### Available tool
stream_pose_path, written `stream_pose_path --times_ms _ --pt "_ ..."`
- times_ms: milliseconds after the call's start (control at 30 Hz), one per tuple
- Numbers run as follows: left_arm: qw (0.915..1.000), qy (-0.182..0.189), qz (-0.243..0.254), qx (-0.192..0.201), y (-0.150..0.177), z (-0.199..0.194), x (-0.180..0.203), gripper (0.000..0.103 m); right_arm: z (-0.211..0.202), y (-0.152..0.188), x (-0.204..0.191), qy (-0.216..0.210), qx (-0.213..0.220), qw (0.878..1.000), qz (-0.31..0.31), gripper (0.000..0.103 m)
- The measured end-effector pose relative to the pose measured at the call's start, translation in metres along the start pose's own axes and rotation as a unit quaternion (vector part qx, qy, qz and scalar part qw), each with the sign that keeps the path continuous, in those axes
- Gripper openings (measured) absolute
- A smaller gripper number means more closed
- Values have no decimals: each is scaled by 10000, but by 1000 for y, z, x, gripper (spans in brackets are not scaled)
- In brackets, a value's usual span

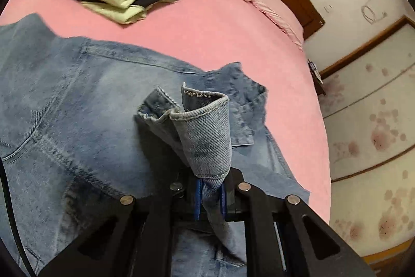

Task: Fold large clothes
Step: 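Lower the cuff onto the jacket front and open the left tool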

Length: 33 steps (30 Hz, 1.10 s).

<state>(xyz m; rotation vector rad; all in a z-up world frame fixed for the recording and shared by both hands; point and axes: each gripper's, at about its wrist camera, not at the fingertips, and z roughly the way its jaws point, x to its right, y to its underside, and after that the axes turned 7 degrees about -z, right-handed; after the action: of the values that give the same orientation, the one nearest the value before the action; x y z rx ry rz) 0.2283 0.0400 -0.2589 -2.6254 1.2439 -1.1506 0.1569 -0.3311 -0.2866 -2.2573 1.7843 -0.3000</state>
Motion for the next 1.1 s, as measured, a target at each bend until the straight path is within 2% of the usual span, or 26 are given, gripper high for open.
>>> stream_pose_path --times_ms 267,500,633,700,767,800,900,1033,1100 --pt "9997 196 40 -155 3 2 14 9 -24 7 -5 654 450 9959 -425 27" --pt "9997 171 14 -180 5 4 14 9 13 -11 -15 874 257 9873 -1304 27" --pt "9996 173 108 -174 5 4 19 9 18 -22 -22 969 371 9800 -1697 27" --pt "9996 197 137 -168 5 5 21 9 16 -27 -20 966 433 9800 -1687 27" --pt "9995 223 150 -150 6 5 23 9 12 -28 -10 963 482 9846 -1379 24" --pt "9995 236 159 -140 7 5 24 9 9 -27 -2 935 504 9885 -1077 20" --pt "9995 197 204 -114 12 4 22 9 3 -16 23 541 568 9969 -72 15" --pt "9997 -140 171 -145 25 10 -1 9 11 -1 34 351 563 9949 758 15" --pt "9985 -456 53 -288 34 18 -24 9 22 4 43 157 494 9915 1196 15"
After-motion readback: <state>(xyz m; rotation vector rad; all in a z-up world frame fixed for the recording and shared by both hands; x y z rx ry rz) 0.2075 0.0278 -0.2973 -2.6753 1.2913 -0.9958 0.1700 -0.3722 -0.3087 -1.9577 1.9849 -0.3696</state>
